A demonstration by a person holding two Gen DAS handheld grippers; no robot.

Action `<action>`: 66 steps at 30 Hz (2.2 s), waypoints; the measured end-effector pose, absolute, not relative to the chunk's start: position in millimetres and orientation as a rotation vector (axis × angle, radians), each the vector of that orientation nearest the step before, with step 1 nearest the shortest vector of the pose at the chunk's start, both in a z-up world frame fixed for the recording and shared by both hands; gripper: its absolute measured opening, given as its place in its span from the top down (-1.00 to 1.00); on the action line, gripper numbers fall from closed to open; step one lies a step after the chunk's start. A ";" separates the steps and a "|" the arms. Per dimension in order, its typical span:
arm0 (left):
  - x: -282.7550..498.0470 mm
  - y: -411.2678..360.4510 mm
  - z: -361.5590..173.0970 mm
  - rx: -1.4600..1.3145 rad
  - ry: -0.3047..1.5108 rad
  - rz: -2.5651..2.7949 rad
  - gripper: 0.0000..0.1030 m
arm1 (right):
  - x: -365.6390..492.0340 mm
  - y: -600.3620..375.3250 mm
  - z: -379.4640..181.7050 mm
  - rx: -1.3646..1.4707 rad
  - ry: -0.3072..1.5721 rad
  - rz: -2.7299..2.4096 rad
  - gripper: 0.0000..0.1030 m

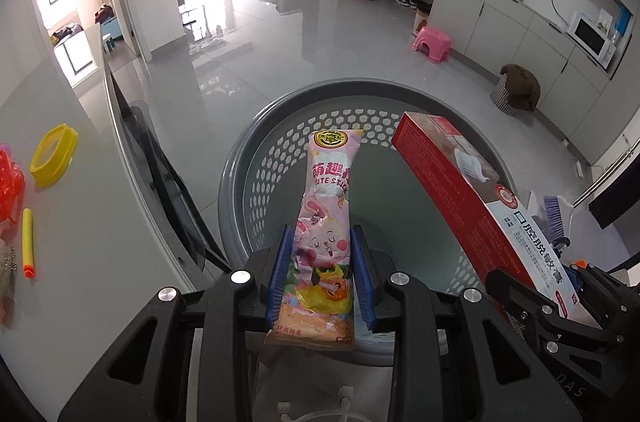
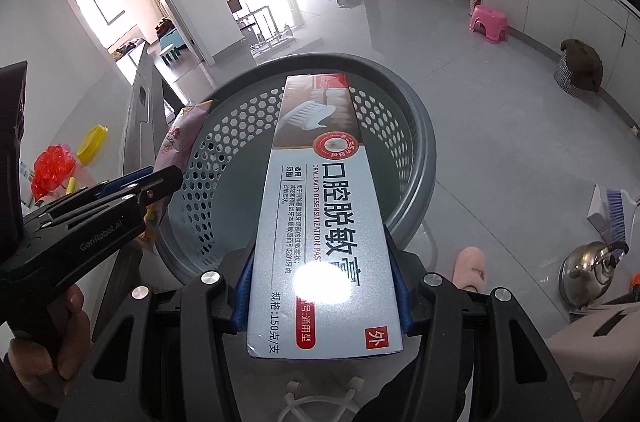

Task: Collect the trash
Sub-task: 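Carry both items over the grey basket and open both tools to drop them, then move both open tools from the basket back over the table items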

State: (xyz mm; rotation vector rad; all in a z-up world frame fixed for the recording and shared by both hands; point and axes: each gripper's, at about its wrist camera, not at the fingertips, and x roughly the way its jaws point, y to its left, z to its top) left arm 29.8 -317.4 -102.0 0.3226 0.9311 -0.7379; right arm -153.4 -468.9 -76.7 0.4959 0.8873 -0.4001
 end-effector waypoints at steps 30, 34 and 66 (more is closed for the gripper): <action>28.1 -310.7 -96.3 0.298 0.934 -0.699 -0.10 | -162.1 -475.0 -72.1 0.522 0.818 -0.376 -0.11; 27.5 -305.4 -94.1 0.293 0.933 -0.693 -0.11 | -162.7 -474.0 -71.6 0.525 0.816 -0.376 -0.11; -8.3 -218.6 -42.5 0.202 0.827 -0.646 -0.46 | -185.5 -399.6 -24.8 0.423 0.730 -0.332 -0.16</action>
